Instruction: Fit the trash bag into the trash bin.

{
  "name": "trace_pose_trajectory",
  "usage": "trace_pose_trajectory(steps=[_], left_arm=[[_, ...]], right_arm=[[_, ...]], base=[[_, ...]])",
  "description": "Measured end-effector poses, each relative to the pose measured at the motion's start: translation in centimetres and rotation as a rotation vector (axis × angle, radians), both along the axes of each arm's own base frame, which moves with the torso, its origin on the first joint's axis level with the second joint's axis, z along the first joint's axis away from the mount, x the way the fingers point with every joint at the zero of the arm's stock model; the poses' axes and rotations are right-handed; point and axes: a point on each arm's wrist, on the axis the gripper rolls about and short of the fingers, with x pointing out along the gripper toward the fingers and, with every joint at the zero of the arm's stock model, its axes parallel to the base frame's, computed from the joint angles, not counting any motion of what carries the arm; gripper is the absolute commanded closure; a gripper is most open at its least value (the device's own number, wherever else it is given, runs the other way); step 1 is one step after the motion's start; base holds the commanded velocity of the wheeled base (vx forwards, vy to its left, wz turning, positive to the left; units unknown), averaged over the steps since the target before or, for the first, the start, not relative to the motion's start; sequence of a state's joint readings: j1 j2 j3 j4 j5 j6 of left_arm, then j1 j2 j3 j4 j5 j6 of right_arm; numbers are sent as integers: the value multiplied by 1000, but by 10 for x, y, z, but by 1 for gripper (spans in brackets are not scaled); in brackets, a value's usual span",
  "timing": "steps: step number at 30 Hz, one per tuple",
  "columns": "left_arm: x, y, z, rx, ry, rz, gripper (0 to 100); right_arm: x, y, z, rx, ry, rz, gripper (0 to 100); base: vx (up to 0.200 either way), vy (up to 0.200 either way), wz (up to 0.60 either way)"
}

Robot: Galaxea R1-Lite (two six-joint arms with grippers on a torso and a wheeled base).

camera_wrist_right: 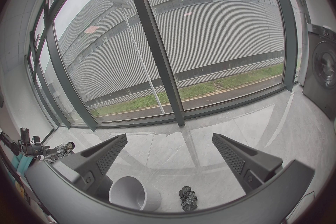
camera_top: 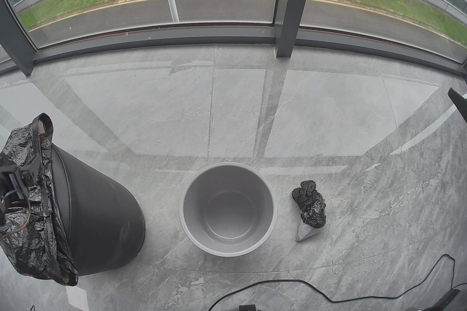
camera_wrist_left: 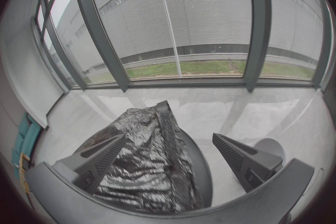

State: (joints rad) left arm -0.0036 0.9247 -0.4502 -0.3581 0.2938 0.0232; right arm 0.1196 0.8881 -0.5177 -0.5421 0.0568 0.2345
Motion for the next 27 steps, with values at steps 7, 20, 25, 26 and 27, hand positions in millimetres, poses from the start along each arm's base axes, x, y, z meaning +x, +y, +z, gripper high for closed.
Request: trace_pose_trajectory(steps=[7, 20, 25, 26, 27], left_arm=[[55, 4, 17, 64, -35, 155, 0], [97, 5, 9, 83, 34, 171, 0], [103, 6, 9, 93, 44, 202, 0], [104, 6, 9, 102, 46, 207, 0], [106, 6, 9, 111, 43, 210, 0]], right_arm=[[40, 10, 9, 9, 28, 39, 0], [68, 18, 1, 1, 101, 55, 0], [70, 18, -1, 0, 110, 55, 0], [71, 18, -1, 1, 111, 55, 0], [71, 18, -1, 1, 112, 55, 0]], base=[[0, 0, 0], [0, 0, 0], [0, 0, 0], [0, 0, 0], [0, 0, 0]])
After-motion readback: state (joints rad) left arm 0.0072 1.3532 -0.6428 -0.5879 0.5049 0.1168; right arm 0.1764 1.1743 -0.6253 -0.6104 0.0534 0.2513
